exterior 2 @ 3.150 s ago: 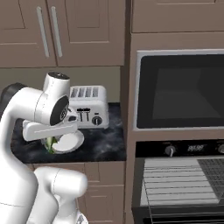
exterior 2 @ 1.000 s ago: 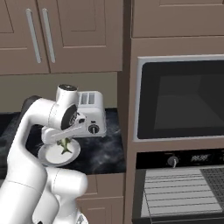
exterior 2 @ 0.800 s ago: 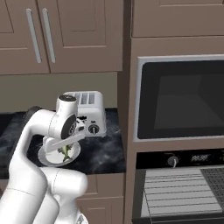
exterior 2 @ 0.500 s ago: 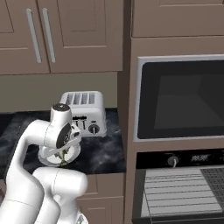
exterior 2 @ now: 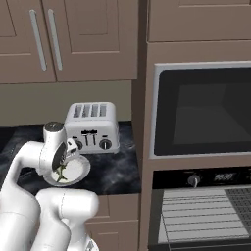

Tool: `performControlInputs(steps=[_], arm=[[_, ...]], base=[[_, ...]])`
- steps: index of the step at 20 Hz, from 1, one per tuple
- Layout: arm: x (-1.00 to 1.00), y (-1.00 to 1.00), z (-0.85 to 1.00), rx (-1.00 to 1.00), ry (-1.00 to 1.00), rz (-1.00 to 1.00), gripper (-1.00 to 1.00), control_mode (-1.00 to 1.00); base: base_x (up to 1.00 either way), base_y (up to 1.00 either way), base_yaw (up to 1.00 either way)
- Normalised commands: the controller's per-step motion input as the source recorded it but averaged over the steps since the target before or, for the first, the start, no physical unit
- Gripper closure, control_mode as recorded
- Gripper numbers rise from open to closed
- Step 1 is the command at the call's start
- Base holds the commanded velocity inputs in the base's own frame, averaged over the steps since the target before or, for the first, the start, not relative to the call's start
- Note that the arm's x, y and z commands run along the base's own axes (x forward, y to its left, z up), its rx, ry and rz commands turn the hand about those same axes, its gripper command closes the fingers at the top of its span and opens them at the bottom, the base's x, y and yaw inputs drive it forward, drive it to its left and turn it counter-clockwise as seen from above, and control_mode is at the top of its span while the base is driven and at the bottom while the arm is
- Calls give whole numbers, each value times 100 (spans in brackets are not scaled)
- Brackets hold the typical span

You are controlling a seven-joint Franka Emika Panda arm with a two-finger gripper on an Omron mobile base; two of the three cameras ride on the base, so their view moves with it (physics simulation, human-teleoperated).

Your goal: Take the fish from the oven and place it on the plate on the counter.

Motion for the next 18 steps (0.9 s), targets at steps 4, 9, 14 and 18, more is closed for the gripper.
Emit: performControlInputs(steps=[4, 9, 14, 18], arm=[[10, 3, -11, 0, -1, 4, 100, -100], [0, -14, -2, 0, -1, 20, 100, -100], [1, -7, -1, 0, -1, 28, 100, -100], [0, -13, -1, 0, -3, 29, 100, -100]], base=[[0, 0, 0], [0, 0, 0], [0, 0, 0], [0, 0, 0]])
